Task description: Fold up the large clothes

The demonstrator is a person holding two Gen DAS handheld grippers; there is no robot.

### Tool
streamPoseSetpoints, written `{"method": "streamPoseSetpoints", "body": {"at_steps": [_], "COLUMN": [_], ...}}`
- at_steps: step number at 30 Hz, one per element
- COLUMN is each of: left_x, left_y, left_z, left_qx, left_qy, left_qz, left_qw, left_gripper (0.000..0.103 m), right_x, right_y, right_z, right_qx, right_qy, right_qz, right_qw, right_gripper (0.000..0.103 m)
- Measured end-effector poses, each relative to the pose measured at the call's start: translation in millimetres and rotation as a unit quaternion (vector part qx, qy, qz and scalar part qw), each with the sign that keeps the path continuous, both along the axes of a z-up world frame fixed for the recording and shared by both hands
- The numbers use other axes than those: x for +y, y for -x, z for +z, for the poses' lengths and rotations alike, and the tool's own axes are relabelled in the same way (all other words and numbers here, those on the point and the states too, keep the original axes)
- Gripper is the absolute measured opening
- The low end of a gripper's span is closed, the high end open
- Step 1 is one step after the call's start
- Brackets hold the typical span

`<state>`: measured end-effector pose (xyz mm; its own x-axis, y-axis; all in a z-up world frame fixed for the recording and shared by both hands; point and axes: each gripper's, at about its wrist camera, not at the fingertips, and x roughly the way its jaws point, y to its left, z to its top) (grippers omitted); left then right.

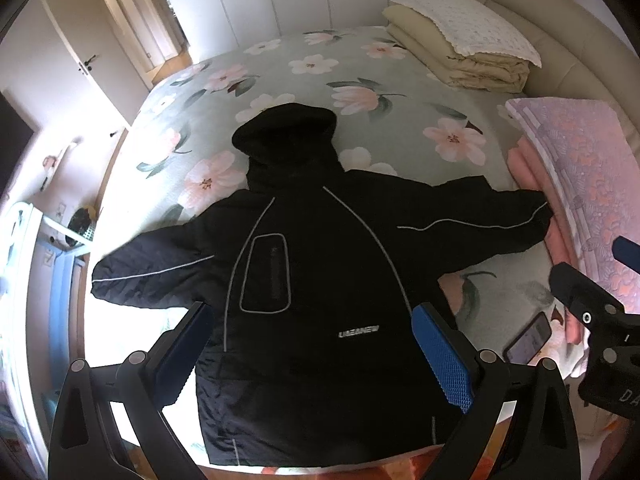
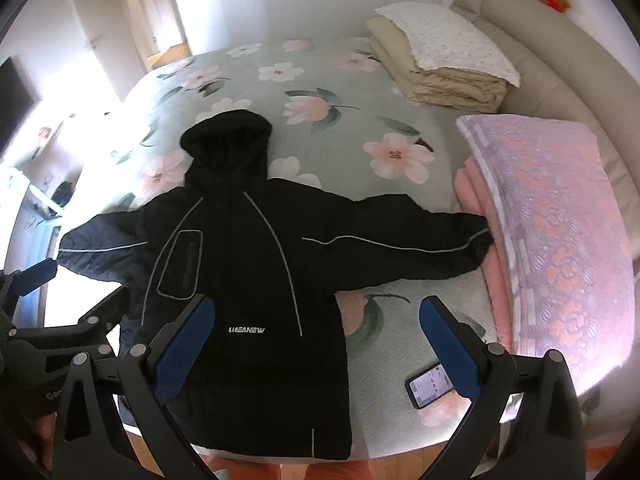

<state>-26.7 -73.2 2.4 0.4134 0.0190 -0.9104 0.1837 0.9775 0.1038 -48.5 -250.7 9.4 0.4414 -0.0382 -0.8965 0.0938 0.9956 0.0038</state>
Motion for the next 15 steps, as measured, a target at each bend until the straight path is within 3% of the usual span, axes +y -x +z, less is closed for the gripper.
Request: {"method": "streamPoseSetpoints", "body": {"at_steps": [15], "left_x": [-39.9], "left_y": [3.1], "left_z": [6.6], "left_qx": [0.001], "left_qy": [-0.001], "left_qz": [-0.011], "left_qw": [0.9999], "left_gripper": [0.099], "right_x": [-40.5], "right_y": [-4.1], "right_z": [-1.7], "right_qx": [0.007], "right_qy": [-0.02], "right_qz": [0.008], "right_qw": [1.0], "right_gripper": [0.103]}}
